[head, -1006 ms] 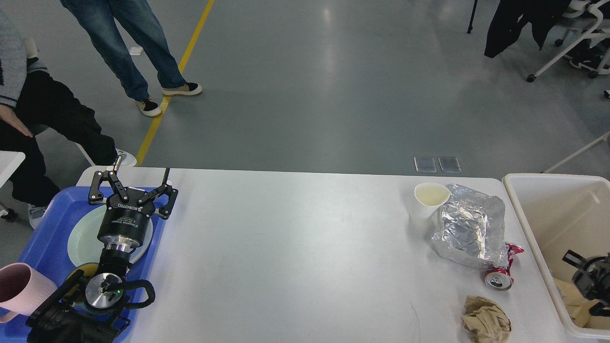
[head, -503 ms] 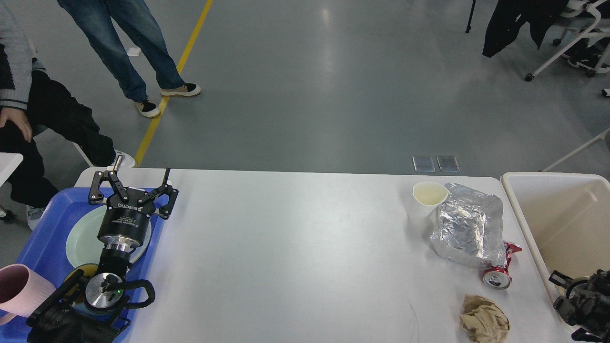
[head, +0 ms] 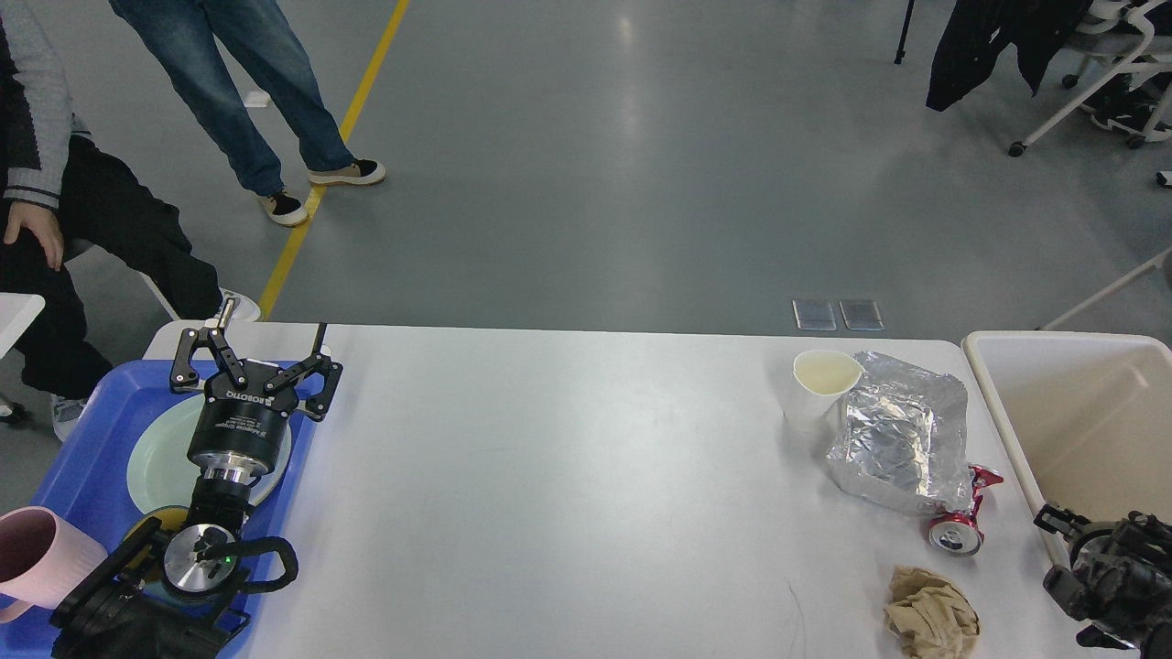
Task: Tidy desktop
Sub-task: 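Release the paper cup into the bin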
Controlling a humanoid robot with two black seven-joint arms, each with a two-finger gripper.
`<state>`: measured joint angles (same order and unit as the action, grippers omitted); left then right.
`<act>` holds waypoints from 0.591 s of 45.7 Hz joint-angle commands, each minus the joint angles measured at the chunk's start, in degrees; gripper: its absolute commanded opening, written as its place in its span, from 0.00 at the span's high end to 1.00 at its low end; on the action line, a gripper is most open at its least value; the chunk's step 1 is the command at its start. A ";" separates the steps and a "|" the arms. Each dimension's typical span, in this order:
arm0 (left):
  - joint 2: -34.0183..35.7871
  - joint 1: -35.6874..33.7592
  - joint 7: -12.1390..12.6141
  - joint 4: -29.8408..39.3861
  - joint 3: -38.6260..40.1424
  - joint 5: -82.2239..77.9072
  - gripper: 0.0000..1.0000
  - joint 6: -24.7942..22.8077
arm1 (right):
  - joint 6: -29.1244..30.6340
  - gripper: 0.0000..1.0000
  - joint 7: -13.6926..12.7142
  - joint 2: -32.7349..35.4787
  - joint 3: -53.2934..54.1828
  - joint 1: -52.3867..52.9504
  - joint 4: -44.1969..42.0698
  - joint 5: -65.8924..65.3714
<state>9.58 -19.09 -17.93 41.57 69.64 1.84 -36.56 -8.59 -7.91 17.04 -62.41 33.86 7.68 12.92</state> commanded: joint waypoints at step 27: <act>0.00 0.01 0.00 0.00 0.05 0.00 0.04 0.00 | 21.15 0.00 -1.31 9.07 -9.65 45.92 39.41 -2.98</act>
<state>9.58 -19.16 -17.93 41.57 69.70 1.85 -36.56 5.81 -8.62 26.29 -67.87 68.50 38.39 10.98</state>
